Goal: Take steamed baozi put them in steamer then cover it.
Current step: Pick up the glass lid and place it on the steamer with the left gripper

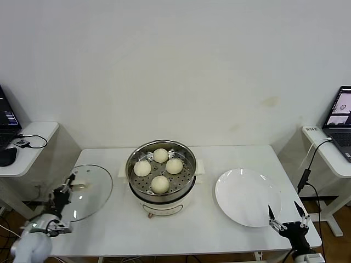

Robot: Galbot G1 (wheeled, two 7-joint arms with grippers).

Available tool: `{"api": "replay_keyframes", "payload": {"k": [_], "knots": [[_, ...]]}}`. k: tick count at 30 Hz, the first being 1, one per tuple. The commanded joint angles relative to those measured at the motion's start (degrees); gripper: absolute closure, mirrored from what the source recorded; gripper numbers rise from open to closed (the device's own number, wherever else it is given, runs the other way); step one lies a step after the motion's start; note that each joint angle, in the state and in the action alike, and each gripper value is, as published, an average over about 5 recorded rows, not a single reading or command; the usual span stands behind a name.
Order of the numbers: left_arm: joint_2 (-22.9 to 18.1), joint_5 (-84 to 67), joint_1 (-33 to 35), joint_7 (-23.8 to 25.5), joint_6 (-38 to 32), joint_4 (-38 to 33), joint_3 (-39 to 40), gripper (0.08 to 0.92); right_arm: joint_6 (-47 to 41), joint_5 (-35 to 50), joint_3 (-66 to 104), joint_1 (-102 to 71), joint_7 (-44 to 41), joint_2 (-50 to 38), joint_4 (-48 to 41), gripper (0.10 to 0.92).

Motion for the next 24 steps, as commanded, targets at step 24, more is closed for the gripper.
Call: {"api": "replay_keyframes", "payload": {"k": [24], "knots": [[0.96, 0.15, -10.01, 19.94, 26.44, -27.99, 24.79, 0.850, 2.40, -9.21, -1.58, -0.27, 1.18, 5.80, -0.74, 0.203]]}}
